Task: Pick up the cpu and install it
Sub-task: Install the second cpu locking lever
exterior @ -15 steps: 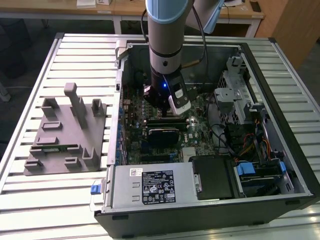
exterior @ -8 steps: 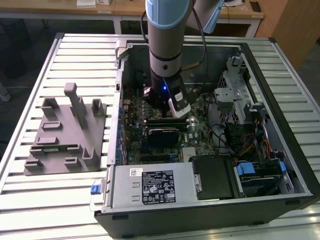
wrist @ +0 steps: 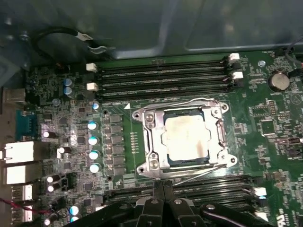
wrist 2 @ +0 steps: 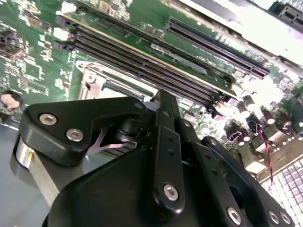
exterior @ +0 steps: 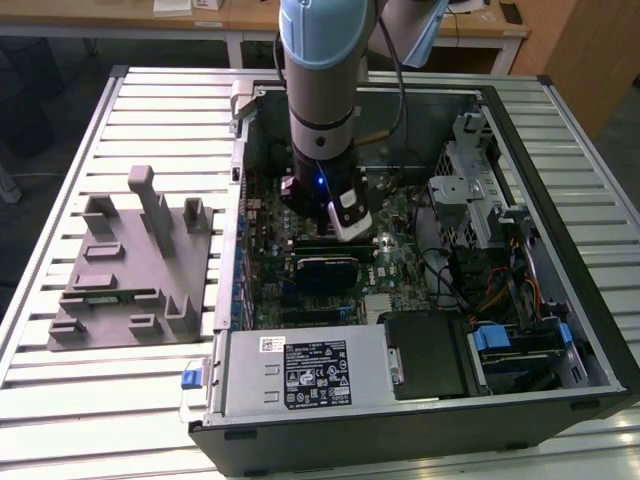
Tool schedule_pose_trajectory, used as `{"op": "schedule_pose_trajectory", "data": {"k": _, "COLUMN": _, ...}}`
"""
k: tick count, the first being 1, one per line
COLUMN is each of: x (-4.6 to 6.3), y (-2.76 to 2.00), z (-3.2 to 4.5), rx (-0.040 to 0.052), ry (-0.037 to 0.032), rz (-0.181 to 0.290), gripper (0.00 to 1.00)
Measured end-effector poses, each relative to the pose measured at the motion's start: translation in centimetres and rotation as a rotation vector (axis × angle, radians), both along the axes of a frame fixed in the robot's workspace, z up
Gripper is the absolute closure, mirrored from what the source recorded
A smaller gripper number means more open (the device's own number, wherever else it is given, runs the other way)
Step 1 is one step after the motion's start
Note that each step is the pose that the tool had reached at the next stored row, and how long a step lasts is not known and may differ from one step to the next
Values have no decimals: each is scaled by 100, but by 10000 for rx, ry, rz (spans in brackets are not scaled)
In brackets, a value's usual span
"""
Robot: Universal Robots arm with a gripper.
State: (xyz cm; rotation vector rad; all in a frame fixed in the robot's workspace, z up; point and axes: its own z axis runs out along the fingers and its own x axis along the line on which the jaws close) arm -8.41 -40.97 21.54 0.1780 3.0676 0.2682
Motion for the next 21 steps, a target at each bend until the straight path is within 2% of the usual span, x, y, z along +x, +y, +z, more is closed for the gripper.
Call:
{"op": "schedule_pose_trajectory", "data": {"k": 6, "x": -49, "y": -37, "z": -36, "rx": 349, "ry": -6, "rz": 1, "gripper": 89}}
{"op": "schedule_pose_trajectory", "data": {"k": 13, "x": -79, "y": -73, "z": -98, "rx": 670, "ry": -8, "rz": 2, "gripper": 89}}
{"op": "schedule_pose_trajectory", "data": {"k": 21, "x": -118, "y": -81, "z": -157, "rx": 921, "ry": -26, "rz": 1, "gripper": 89}}
